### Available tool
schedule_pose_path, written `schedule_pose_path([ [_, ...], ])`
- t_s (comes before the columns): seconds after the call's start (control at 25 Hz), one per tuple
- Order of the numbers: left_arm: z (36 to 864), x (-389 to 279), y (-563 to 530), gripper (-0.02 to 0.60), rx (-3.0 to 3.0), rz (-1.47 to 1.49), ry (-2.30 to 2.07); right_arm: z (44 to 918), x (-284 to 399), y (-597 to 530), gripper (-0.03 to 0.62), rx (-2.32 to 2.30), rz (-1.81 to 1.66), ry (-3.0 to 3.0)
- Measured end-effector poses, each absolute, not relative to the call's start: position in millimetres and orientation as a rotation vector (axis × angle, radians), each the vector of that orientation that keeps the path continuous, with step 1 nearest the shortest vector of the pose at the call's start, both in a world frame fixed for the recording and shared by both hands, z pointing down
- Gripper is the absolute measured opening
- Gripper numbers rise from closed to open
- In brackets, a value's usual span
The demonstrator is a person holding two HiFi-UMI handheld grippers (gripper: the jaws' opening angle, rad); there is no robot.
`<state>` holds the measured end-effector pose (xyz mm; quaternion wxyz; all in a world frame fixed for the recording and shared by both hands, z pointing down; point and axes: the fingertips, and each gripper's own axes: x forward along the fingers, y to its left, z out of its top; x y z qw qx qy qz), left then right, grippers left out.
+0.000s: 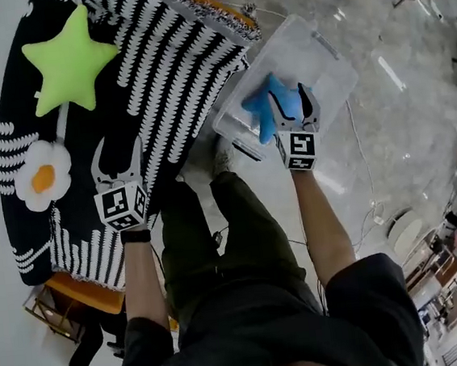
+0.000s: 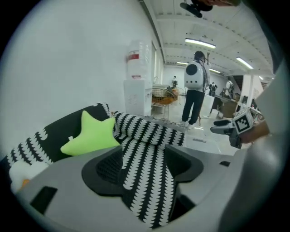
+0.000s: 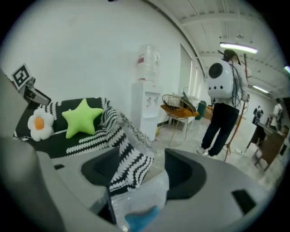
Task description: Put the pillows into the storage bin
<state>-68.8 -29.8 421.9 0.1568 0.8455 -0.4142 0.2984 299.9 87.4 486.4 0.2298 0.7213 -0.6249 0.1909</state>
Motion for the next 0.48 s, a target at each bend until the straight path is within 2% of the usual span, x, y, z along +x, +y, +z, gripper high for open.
schedule_pose_path([
  [0.2, 410, -159, -54, 0.296, 2.296, 0.748, -1.384, 460, 227, 24, 0.298, 1.873, 0.437, -1.867],
  [0.48, 385, -317, -62, 0.296, 2.105, 0.638, -1.676, 438, 65, -53, 0.298, 1.611, 0.370, -2.115],
])
